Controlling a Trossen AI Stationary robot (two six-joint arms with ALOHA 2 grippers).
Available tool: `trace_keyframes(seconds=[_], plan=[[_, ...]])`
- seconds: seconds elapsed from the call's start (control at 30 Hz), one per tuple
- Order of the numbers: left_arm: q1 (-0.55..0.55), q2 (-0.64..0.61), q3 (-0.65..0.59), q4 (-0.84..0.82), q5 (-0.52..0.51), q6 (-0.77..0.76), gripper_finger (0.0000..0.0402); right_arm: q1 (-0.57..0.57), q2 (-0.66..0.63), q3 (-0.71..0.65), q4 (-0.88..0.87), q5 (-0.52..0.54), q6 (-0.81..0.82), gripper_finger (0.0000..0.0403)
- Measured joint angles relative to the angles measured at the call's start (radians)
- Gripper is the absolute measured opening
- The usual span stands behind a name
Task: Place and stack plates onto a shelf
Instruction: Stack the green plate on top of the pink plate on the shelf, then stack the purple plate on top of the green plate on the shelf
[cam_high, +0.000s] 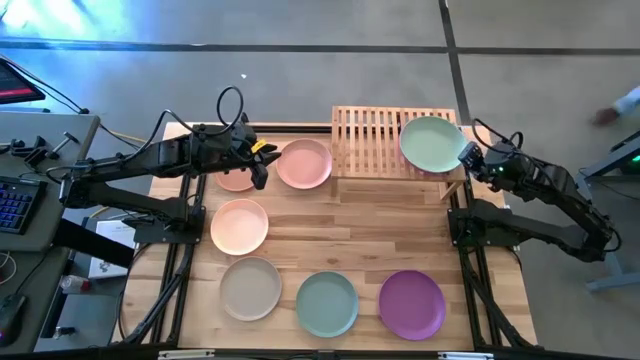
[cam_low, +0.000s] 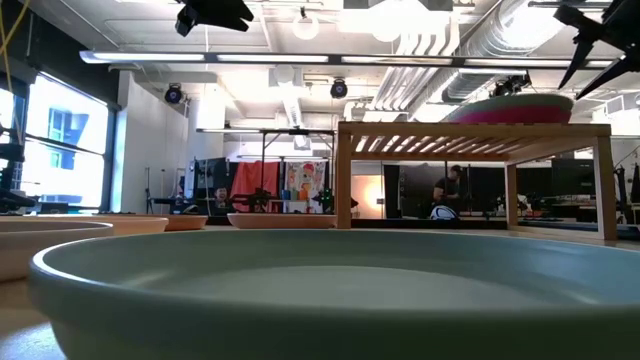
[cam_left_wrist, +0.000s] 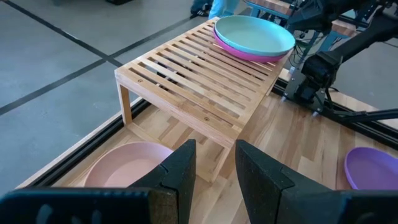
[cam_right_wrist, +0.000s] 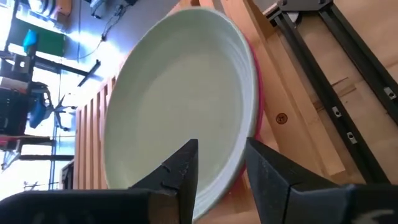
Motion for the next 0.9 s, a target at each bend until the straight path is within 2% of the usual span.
trace_keyframes(seconds=[0.23,0.4,0.53,0.67,0.9], plan=[[0.0,0.0,0.0,-0.009,0.0,0.0,0.0102,0.0,-0.033,0.0,0.037,-0.001,-0.022,0.0114],[0.0,0.0,0.0,-0.083,0.0,-0.025,0.0102,0.0,-0.045,0.0,0.19,-0.044,-0.147,0.0114],[0.0,0.0,0.0,-0.153,0.043,-0.053,0.0102,0.0,-0.044,0.0,0.38,-0.13,-0.321,0.0114],[-0.014,0.0,-0.012,-0.157,0.118,-0.072,0.0102,0.0,-0.043,0.0,0.549,-0.232,-0.483,0.0114],[-0.079,0.017,-0.024,-0.152,0.162,-0.118,0.0102,0.001,-0.035,0.001,0.774,-0.464,-0.62,0.0114]])
